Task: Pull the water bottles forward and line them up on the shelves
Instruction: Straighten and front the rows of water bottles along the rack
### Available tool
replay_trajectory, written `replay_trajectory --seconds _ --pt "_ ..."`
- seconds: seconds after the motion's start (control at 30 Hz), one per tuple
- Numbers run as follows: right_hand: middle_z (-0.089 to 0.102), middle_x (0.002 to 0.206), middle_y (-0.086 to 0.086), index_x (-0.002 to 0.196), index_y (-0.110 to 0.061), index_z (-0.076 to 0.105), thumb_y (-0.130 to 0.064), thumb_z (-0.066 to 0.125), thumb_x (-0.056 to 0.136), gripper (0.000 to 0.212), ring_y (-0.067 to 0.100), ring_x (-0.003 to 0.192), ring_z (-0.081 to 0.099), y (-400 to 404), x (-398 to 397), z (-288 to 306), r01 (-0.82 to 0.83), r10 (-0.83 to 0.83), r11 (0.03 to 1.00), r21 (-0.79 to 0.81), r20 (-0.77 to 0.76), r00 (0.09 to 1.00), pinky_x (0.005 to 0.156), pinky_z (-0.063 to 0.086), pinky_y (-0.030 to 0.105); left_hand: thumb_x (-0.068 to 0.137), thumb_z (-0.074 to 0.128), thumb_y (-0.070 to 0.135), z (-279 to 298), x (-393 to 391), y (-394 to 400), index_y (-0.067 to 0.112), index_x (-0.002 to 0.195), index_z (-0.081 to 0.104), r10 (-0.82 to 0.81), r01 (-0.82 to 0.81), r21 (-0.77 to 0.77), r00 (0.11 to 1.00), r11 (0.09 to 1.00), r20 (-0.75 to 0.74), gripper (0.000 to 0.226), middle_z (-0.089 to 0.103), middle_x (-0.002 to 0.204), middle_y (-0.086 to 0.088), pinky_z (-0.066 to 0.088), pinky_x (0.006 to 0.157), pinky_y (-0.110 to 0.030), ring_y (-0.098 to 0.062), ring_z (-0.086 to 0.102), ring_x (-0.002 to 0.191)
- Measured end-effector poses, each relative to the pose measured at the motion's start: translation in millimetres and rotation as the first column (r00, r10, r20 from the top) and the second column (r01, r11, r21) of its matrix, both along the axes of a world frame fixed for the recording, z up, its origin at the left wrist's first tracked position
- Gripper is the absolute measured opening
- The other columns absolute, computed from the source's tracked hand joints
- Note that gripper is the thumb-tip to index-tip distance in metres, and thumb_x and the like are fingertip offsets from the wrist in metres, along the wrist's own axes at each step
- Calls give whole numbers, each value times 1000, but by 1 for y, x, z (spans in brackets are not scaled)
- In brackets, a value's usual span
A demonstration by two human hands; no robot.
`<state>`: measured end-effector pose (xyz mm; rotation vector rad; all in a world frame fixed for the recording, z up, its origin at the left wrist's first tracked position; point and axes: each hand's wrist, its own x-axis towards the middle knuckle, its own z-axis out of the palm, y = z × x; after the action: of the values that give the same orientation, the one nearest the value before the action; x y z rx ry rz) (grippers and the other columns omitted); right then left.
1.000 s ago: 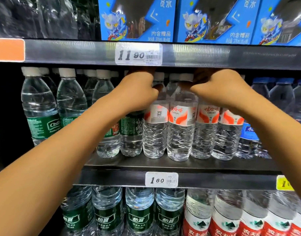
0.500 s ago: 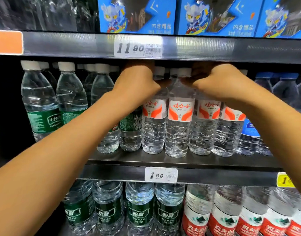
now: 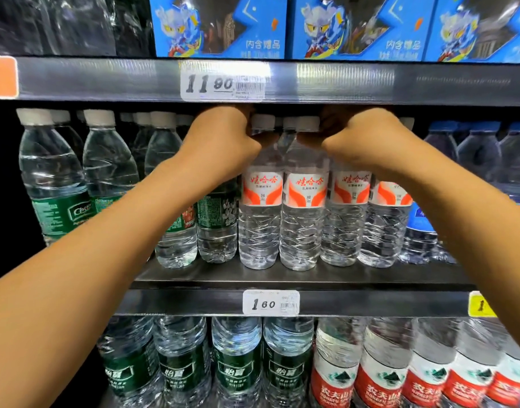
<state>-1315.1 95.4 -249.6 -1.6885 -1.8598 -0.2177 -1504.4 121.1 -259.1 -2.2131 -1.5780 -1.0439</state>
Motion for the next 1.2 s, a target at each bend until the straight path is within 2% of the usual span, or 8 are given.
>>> replay_trajectory --seconds 0.13,0.23,0.33,0.53,0.83,1.0,1.1,1.2 --pt "67 102 18 94 -3 68 -46 56 94 45 28 84 55 3 4 1 13 -13 1000 -15 16 1000 66 38 29 93 59 45 0 1 0 15 110 66 -15 16 -2 1000 1000 18 35 69 95 -11 52 74 -41 -32 61 83" --pt "66 97 16 98 -2 68 -57 58 91 57 28 83 55 4 4 0 4 -4 999 -34 -21 1000 68 40 34 94 58 43 -1 1 0 19 118 64 -39 39 1 998 999 46 34 70 102 -10 52 79 -41 -32 61 92" --pt "69 97 17 101 -4 70 -55 55 93 53 24 71 48 6 3 2 38 -37 999 -13 86 996 63 37 32 94 59 42 -2 1 -2 21 120 64 -77 78 -1 992 997 99 34 70 109 -8 52 83 -38 -30 61 101" --pt "44 62 7 63 -8 48 -54 52 93 56 23 61 41 3 0 3 69 -67 998 -8 127 990 54 29 33 97 55 43 3 0 -7 15 117 66 -51 52 -8 996 999 70 36 71 107 -11 50 80 -35 -33 62 96" --pt "45 60 7 62 -8 49 -53 50 94 55 23 60 42 6 0 3 61 -59 998 -7 153 986 49 27 30 96 57 44 2 1 -7 16 114 68 -55 58 -35 994 998 96 36 70 100 -8 45 74 -31 -29 61 94" --pt "55 65 4 82 -6 66 -58 55 92 54 24 70 52 6 5 -6 -54 52 998 39 45 998 53 34 30 94 58 45 0 2 -5 19 112 68 -86 92 -40 986 995 144 33 71 97 -4 48 72 -31 -28 62 88" --pt "75 95 1 105 -17 76 -50 61 91 39 20 95 65 2 22 -12 -177 201 969 173 -132 971 77 51 33 92 57 52 -4 3 -2 15 104 69 -69 78 -47 982 996 176 40 71 91 -7 49 71 -34 -28 63 86" --pt "74 99 15 106 -6 73 -35 61 90 35 29 98 67 -4 46 -18 -211 233 940 268 -51 971 83 54 42 90 54 59 -7 15 -1 4 101 69 -45 52 -38 984 998 175 58 70 87 -18 51 75 -40 -30 62 81"
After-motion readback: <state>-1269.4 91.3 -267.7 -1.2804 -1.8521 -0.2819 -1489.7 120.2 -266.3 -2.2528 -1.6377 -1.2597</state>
